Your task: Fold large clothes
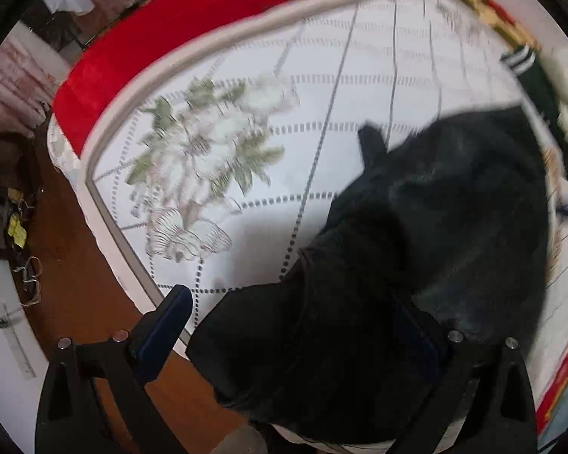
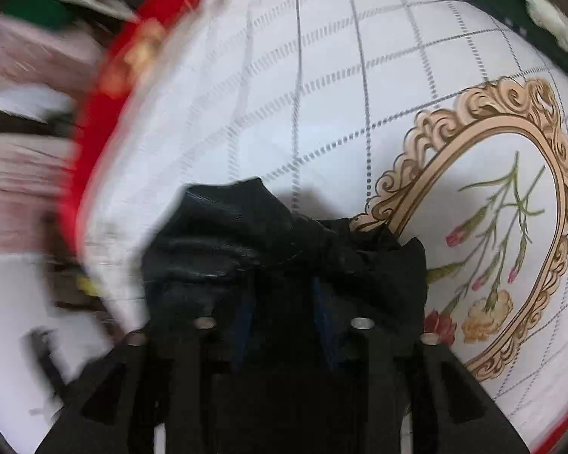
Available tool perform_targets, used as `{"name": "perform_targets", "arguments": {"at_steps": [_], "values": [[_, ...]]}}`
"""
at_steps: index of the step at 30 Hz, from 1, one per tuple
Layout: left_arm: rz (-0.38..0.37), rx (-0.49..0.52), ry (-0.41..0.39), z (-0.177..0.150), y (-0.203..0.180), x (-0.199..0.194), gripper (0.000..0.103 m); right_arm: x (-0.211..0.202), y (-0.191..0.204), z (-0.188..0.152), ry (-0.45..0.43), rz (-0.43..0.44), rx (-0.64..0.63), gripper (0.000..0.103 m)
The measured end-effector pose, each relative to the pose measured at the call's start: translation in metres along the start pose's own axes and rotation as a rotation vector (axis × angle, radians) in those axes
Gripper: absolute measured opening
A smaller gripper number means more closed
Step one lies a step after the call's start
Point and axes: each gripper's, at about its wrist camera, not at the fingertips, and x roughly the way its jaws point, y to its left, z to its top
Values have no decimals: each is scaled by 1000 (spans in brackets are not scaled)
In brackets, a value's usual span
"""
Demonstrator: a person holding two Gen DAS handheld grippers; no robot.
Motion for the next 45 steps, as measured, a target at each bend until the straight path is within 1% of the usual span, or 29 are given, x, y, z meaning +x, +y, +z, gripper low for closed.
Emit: {"name": "perform_targets", "arguments": {"at_steps": [1,2,4,5,7,8,9,10,12,13,14,17,19,20,21,23,25,26,28,29,30,31,32,34,35,36,38,41,45], "values": [[-7,-16,-13,2,3,-8,103,-14,-19,-6,-21,19,21,100],[-13,-26,-20,3,4,-13,103,-20,-34,-11,-26,14,32,103],[-44,-58,-36,2,6,-18,103,-6,-76,-25,44,82,74,103],[-39,-75,-38,1,5,-20,103,15,-97,-34,119,183,113,103],[-42,-83,-37,2,3,-20,103,57,-123,-45,223,306,169,102],[-28,-80,-39,3,2,-22,103,74,-126,-53,245,393,157,103],[-15,-76,-45,2,-3,-22,103,76,-125,-57,226,427,114,102],[1,-68,-57,3,-5,-25,103,79,-113,-56,208,426,61,94],[46,-57,-74,2,-17,-24,103,81,-104,-55,146,383,62,78],[68,-55,-81,2,-19,-24,103,75,-107,-55,105,385,94,64],[88,-55,-94,3,-23,-29,103,66,-109,-58,52,374,143,58],[99,-35,-119,5,-36,-39,103,27,-124,-78,-93,357,246,50],[92,-10,-131,5,-48,-43,103,-4,-146,-98,-189,324,350,50],[82,21,-137,4,-60,-45,103,-10,-152,-105,-208,292,373,53],[81,41,-136,2,-69,-44,103,-18,-170,-116,-202,260,426,57],[47,80,-120,0,-93,-41,103,-19,-207,-133,-103,208,552,76],[5,104,-107,-2,-114,-40,103,-35,-232,-146,-59,181,596,76],[-16,125,-111,-2,-127,-40,103,-46,-236,-147,-65,151,590,76],[-16,183,-126,-2,-154,-37,103,-84,-235,-146,-106,17,517,76],[10,210,-134,0,-167,-33,103,-109,-229,-143,-160,-27,467,74],[70,225,-143,3,-178,-27,103,-125,-224,-140,-209,-20,430,68],[100,225,-151,7,-184,-23,103,-140,-218,-132,-257,11,376,38],[123,210,-157,12,-187,-15,103,-148,-209,-119,-261,34,308,28],[148,192,-132,19,-186,5,103,-140,-197,-93,-245,66,226,28],[161,189,-113,20,-183,13,103,-128,-189,-75,-236,50,193,28],[163,177,-77,20,-177,28,103,-97,-165,-50,-206,43,166,28],[101,102,2,15,-156,55,103,-67,-160,-23,-155,-7,156,28],[0,8,40,16,-133,66,103,-20,-148,14,-54,-90,98,23],[1,-14,57,20,-124,51,103,-12,-142,35,8,-131,83,25]]}}
